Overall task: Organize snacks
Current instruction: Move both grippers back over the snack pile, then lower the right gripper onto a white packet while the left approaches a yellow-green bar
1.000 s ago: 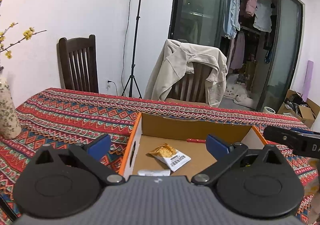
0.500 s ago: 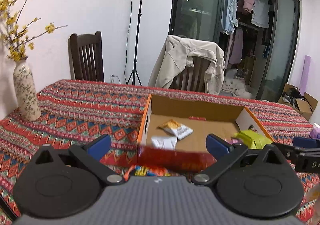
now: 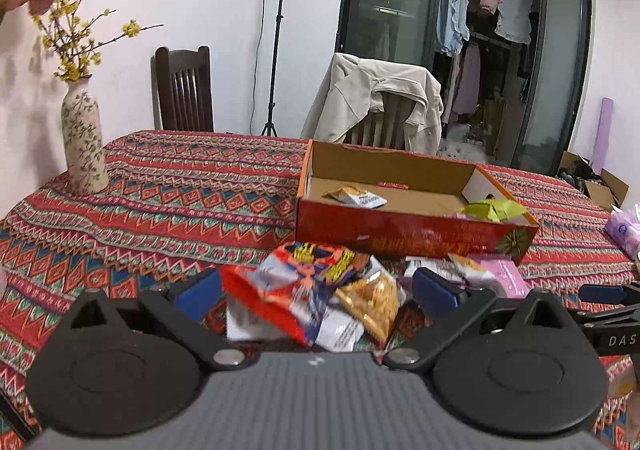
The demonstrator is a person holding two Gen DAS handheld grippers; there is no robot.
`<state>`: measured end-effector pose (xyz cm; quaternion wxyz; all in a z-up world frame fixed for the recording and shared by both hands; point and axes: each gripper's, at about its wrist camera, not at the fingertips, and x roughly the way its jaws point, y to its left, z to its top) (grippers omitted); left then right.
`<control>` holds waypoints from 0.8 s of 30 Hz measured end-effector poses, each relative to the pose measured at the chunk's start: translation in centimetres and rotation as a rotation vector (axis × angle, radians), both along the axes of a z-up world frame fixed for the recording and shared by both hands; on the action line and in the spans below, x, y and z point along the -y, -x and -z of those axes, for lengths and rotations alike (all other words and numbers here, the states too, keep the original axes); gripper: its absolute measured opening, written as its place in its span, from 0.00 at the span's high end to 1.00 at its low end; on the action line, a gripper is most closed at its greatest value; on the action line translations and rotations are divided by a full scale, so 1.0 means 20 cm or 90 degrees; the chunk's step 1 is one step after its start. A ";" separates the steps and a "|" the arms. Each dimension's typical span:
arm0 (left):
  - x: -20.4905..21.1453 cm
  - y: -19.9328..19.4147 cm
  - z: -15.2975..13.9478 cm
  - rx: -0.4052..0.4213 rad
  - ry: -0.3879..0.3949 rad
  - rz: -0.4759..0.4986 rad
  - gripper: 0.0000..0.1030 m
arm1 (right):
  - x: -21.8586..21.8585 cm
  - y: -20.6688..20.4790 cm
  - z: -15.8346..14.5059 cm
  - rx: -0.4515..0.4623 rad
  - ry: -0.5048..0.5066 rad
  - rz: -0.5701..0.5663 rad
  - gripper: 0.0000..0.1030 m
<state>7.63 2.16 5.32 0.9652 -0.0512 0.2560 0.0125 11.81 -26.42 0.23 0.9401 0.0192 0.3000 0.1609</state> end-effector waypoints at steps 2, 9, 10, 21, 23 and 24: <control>0.00 0.03 0.02 -0.009 -0.005 0.002 0.00 | 0.01 0.03 0.02 -0.005 -0.002 0.006 0.00; 0.02 0.12 0.08 -0.021 -0.008 0.005 0.00 | -0.02 0.12 0.09 -0.031 0.025 0.001 0.00; 0.02 0.13 0.09 -0.024 -0.008 0.007 0.00 | -0.02 0.13 0.10 -0.035 0.029 0.006 0.00; -0.05 0.12 0.12 -0.030 0.003 -0.013 0.00 | -0.02 0.08 0.15 -0.055 0.033 0.014 0.05; -0.06 0.10 0.12 -0.034 0.003 -0.012 0.00 | -0.04 0.06 0.17 -0.062 0.039 0.018 0.08; -0.06 0.10 0.13 -0.034 0.003 -0.011 0.00 | -0.05 0.04 0.17 -0.064 0.042 0.021 0.08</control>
